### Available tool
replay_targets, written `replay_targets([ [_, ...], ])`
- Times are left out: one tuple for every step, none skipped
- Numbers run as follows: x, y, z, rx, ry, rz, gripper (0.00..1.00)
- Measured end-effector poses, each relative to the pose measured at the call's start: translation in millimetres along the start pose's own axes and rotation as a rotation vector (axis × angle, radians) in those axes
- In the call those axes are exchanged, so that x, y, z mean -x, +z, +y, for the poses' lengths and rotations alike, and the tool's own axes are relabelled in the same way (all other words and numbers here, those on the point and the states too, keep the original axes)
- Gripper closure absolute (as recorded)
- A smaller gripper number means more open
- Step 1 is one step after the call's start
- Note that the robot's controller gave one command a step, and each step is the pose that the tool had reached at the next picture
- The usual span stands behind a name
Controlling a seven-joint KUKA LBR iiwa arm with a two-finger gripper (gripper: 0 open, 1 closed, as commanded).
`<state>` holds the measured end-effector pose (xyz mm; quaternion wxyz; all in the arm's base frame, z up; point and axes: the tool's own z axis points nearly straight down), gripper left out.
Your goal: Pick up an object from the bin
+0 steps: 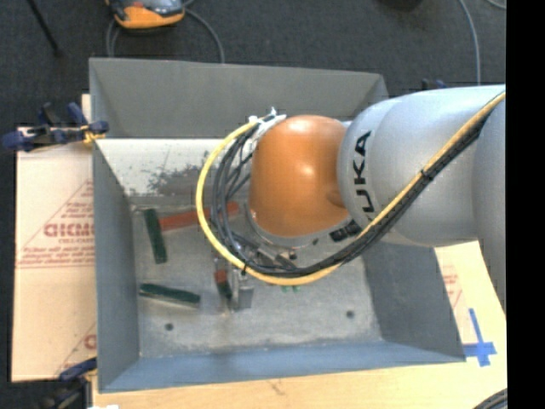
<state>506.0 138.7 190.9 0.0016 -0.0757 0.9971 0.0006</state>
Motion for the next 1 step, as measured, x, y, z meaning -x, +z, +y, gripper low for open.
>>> replay_targets([
  [-2.3,-24.4,-1.2,-0.002,-0.085,0.007,1.00],
])
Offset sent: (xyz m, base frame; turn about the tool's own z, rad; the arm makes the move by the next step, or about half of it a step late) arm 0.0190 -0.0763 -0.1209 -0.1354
